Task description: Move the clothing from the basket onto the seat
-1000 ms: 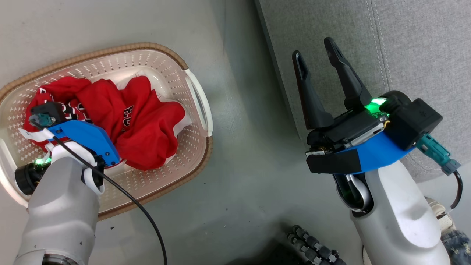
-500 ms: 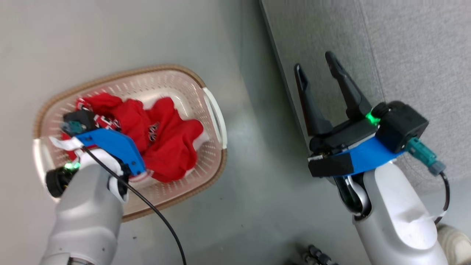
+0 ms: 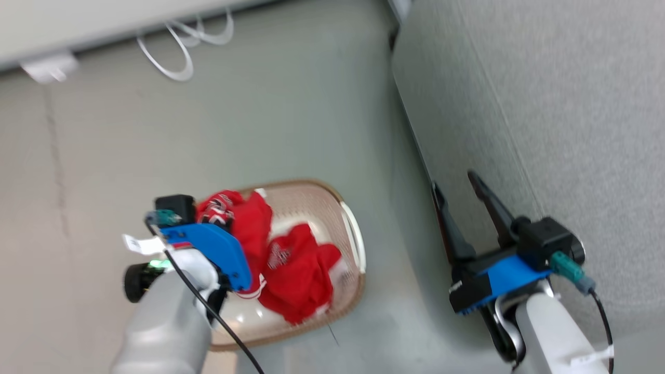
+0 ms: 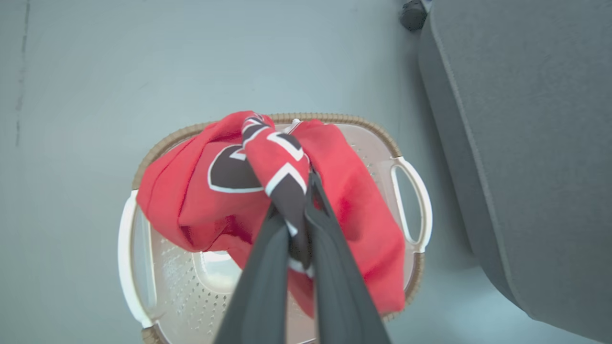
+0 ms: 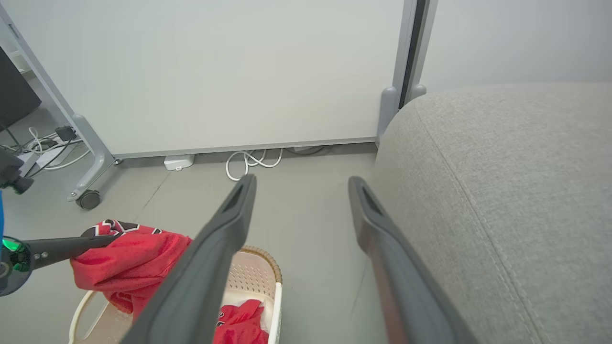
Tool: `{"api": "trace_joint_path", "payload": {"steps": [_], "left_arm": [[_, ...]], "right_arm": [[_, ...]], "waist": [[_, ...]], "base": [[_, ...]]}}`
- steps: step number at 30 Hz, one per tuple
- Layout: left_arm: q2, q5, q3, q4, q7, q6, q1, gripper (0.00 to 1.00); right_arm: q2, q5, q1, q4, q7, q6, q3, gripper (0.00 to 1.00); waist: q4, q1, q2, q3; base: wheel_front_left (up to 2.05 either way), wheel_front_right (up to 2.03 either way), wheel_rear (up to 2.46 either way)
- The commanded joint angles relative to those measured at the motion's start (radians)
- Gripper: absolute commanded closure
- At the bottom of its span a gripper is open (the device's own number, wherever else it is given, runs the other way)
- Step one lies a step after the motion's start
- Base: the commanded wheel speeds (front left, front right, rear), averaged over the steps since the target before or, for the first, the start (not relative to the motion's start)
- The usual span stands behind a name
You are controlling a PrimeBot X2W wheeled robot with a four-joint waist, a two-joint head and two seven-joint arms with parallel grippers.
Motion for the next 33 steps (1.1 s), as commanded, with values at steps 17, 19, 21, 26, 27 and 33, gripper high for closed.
{"api": "trace_joint_path", "payload": {"steps": [17, 19, 21, 26, 27, 33], "left_arm": [[-0.003, -0.277, -0.437, -0.372, -0.025, 0.033, 0.056, 1.00], [-0.004, -0.295, -0.470, -0.401, -0.033, 0.039, 0.041, 1.00], [-0.003, -0.316, -0.501, -0.430, -0.038, 0.045, 0.026, 1.00], [-0.004, -0.356, -0.571, -0.491, -0.056, 0.064, -0.025, 1.00], [-0.003, -0.369, -0.585, -0.501, -0.057, 0.067, -0.032, 1.00], [-0.003, -0.405, -0.651, -0.519, -0.076, 0.095, -0.075, 1.00]], "right_arm": [[-0.004, -0.016, 0.218, -0.021, 0.073, 0.000, -0.038, 0.00], [-0.004, -0.015, 0.230, -0.031, 0.084, 0.000, -0.037, 0.00], [-0.004, -0.014, 0.242, -0.040, 0.091, 0.000, -0.037, 0.00], [-0.004, -0.016, 0.256, -0.057, 0.103, 0.000, -0.034, 0.00], [-0.004, -0.016, 0.258, -0.061, 0.107, 0.000, -0.032, 0.00], [-0.004, -0.012, 0.261, -0.074, 0.118, 0.000, -0.018, 0.00]], "waist": [[0.177, 0.0002, 0.0000, -0.409], [0.180, 0.0002, 0.0000, -0.421], [0.182, 0.0002, 0.0000, -0.431], [0.185, 0.0002, 0.0000, -0.448], [0.185, 0.0002, 0.0000, -0.450], [0.178, 0.0002, 0.0000, -0.458]], "base": [[0.00, 0.00, 0.00], [0.00, 0.00, 0.00], [0.00, 0.00, 0.00], [0.00, 0.00, 0.00], [0.00, 0.00, 0.00], [0.00, 0.00, 0.00]]}}
